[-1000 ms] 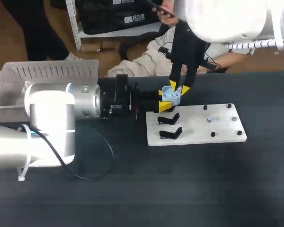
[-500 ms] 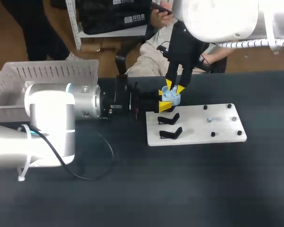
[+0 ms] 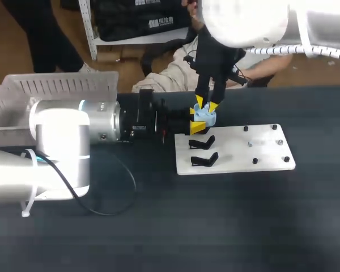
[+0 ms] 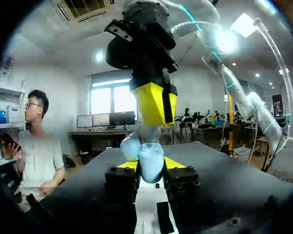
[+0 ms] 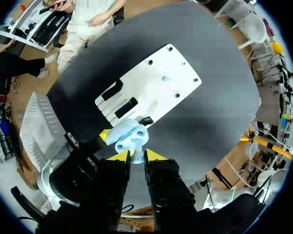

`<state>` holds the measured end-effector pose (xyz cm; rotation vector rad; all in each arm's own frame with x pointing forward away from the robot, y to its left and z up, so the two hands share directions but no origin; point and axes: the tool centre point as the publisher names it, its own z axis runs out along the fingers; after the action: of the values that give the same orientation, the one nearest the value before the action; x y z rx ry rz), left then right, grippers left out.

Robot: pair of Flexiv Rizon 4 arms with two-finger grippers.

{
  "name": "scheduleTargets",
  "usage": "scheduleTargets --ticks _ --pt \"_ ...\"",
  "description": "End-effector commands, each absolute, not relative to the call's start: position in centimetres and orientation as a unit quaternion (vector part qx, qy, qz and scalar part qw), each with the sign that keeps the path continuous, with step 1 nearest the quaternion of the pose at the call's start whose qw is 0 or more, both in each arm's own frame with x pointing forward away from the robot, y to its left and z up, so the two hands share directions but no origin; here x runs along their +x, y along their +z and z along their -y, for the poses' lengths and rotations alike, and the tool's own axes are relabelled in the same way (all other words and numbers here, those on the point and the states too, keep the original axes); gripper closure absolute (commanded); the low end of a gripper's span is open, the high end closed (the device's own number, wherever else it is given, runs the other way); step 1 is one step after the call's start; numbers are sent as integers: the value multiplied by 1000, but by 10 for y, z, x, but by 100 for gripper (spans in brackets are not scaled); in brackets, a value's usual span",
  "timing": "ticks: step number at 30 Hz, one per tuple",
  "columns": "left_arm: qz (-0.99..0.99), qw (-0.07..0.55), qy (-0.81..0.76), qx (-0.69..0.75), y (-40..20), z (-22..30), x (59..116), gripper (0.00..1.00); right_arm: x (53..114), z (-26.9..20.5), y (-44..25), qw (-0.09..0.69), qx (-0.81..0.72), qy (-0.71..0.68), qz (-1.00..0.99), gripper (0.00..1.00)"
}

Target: Pick up each earbud case from the left stands, insert the matching earbuds, close the lid, and place the case in the box.

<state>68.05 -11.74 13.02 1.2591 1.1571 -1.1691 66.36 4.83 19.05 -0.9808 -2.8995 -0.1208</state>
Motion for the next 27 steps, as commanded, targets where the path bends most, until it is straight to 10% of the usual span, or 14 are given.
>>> scheduleTargets --ticks 1,27 --pt "-481 514 -483 521 130 118 678 100 669 -49 188 44 -327 -32 944 100" --pt "-481 514 -483 521 130 118 678 100 668 -43 183 47 -333 -30 941 100"
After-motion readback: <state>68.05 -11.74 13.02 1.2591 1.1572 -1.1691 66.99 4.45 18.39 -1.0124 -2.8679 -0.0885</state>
